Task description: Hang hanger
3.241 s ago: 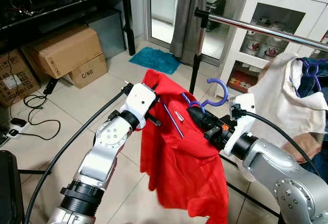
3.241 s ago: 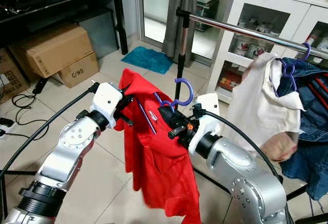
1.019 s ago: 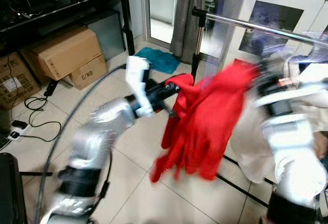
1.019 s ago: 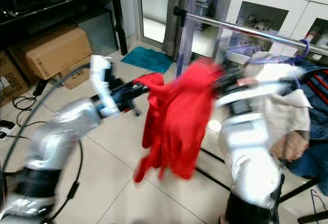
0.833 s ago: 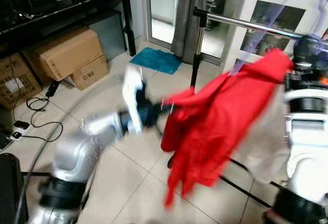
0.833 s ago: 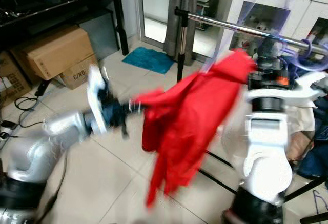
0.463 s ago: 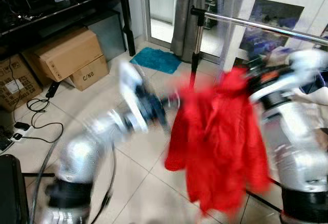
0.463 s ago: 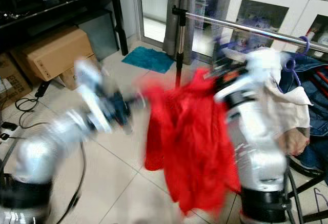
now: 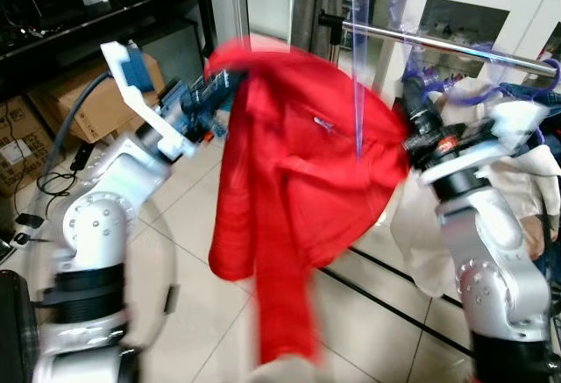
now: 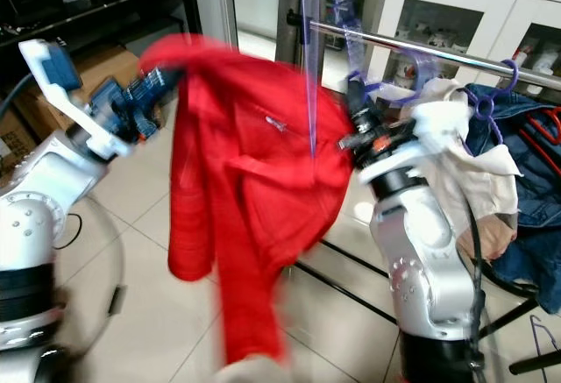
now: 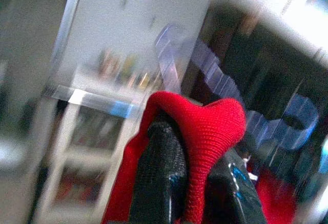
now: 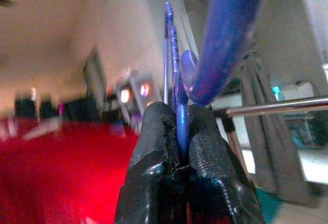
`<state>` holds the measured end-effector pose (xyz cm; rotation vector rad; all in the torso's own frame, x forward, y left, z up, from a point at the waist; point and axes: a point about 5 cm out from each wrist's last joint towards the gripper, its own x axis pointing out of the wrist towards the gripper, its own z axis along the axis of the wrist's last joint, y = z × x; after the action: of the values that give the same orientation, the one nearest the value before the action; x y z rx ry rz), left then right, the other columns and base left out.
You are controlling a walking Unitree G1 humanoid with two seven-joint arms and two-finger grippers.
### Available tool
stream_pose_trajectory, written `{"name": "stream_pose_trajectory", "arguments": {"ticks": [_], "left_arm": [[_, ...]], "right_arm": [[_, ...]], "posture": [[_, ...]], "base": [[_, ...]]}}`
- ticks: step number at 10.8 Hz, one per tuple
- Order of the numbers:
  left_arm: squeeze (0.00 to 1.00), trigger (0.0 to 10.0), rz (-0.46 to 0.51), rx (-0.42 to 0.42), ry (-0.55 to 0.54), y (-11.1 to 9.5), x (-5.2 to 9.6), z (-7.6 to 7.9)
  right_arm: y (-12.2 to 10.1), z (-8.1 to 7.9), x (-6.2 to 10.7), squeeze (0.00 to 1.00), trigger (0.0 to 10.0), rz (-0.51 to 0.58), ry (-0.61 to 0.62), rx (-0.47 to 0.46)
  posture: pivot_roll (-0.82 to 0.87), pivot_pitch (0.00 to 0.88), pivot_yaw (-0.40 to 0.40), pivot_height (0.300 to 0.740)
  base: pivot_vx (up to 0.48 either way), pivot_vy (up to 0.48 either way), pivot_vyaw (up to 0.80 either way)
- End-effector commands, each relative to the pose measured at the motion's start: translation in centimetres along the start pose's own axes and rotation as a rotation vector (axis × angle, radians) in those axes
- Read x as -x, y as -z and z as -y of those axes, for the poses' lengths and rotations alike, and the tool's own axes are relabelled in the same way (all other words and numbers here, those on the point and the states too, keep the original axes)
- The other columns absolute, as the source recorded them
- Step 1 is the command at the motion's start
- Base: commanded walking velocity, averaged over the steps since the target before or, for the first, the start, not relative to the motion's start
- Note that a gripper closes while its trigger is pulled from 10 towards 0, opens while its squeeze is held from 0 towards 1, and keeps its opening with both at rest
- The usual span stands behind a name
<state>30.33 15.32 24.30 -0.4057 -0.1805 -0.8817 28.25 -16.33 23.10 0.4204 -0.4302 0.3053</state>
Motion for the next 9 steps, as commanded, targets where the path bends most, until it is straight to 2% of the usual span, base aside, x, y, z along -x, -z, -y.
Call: {"name": "stream_pose_trajectory", "arguments": {"ticks": [1, 3, 4, 5, 6, 7, 8, 9], "left_arm": [[0.0, 0.0, -0.197, -0.033, -0.033, 3.4, 0.4, -0.1], [0.0, 0.0, -0.394, -0.085, -0.044, 7.6, 1.0, 0.0], [0.0, 0.0, -0.505, -0.061, 0.014, 11.0, 0.9, 1.2], [0.0, 0.0, -0.529, -0.073, 0.025, 11.9, 0.8, 1.4], [0.0, 0.0, -0.522, -0.091, 0.026, 11.9, 0.8, 1.4], [0.0, 0.0, -0.503, -0.106, 0.014, 11.3, 0.9, 1.2], [0.0, 0.0, -0.493, -0.114, -0.004, 10.9, 1.2, 1.0], [0.0, 0.0, -0.432, -0.11, -0.09, 9.7, 2.0, 0.5]], "right_arm": [[-1.2, 0.0, -0.6, 0.0, 0.0, 0.078, 0.014, -0.144], [-1.7, -1.0, -1.1, 0.0, 0.0, 0.12, -0.039, -0.378], [-2.5, -0.9, -1.2, 0.0, 0.0, 0.182, -0.015, -0.496], [-2.7, -0.8, -1.2, 0.0, 0.0, 0.183, -0.011, -0.498], [-2.6, -0.6, -1.0, 0.0, 0.0, 0.146, -0.015, -0.427], [-2.0, -0.7, -0.3, 0.0, 0.0, 0.042, -0.033, -0.27], [-1.0, -0.5, 0.6, 0.0, 0.0, -0.061, -0.023, -0.169], [1.5, 0.7, 3.2, 0.0, 0.0, -0.306, 0.049, 0.031]], "posture": [[-0.03, 0.0, 0.045, 0.74], [-0.03, 0.0, 0.052, 0.74], [-0.04, 0.0, 0.057, 0.74], [-0.04, 0.0, 0.06, 0.74], [-0.04, 0.0, 0.062, 0.74], [-0.04, 0.0, 0.063, 0.74], [-0.04, 0.0, 0.068, 0.74], [-0.05, 0.0, 0.074, 0.74]], "base": [[0.0, 0.0, 0.0], [0.0, 0.0, 0.0], [0.0, 0.0, 0.0], [0.0, 0.0, 0.0], [0.0, 0.0, 0.0], [0.0, 0.0, 0.0], [0.0, 0.0, 0.0], [0.0, 0.0, 0.0]]}}
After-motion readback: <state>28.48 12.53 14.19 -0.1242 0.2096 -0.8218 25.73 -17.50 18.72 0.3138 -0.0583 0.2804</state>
